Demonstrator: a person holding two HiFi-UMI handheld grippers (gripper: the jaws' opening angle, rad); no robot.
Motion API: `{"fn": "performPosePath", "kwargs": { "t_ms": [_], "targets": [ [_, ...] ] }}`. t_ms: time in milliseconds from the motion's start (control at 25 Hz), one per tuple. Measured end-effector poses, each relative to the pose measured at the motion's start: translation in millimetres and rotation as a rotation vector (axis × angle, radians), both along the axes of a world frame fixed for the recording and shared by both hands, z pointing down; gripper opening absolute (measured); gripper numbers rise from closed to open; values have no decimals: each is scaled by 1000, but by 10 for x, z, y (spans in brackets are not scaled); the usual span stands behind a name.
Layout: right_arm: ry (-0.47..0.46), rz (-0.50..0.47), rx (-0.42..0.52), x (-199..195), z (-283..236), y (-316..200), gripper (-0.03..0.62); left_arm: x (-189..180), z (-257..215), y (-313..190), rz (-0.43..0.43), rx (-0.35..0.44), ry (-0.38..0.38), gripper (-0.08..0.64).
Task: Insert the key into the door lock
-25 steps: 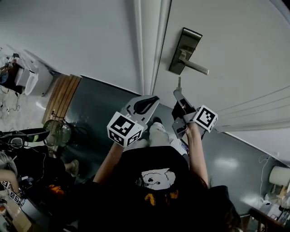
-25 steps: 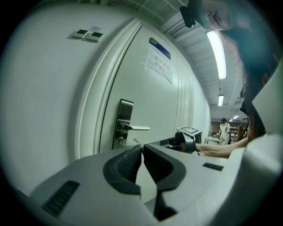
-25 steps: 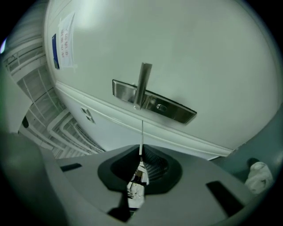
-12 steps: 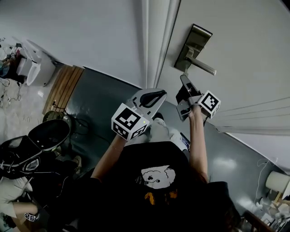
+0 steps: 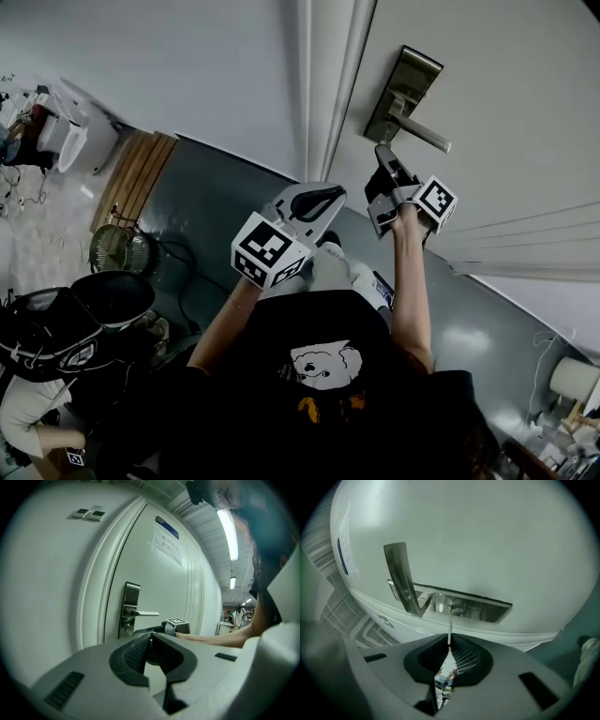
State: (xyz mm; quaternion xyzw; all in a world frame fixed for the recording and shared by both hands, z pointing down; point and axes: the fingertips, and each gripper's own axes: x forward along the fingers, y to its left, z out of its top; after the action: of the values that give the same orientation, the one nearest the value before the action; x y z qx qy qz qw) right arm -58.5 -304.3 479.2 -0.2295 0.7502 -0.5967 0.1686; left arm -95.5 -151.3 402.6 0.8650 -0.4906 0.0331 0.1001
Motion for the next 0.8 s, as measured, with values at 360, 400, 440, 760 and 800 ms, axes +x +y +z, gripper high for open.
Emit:
{"fn": "performPosePath", "kwargs": {
  "t_ms": [360,400,440,760,800],
  "targets": [
    [-55,-14,-26,-55,-17,-65,20,64,30,-47,4,-7,-5,20],
    [-64,-9,-35,-49,-11,-68,20,71,33,-36,5,-7,-6,20],
    [-73,-3,-45,-39,-1,-75,20,78,40,-29,6,-9,-6,20],
    [-99,-7,-64,-29,26,-106,20,96,78,-5,3,-21,-12,20],
    [-107,-9,-66,-43,11,-115,20,93,76,-8,1,-22,-13,20]
  ]
}}
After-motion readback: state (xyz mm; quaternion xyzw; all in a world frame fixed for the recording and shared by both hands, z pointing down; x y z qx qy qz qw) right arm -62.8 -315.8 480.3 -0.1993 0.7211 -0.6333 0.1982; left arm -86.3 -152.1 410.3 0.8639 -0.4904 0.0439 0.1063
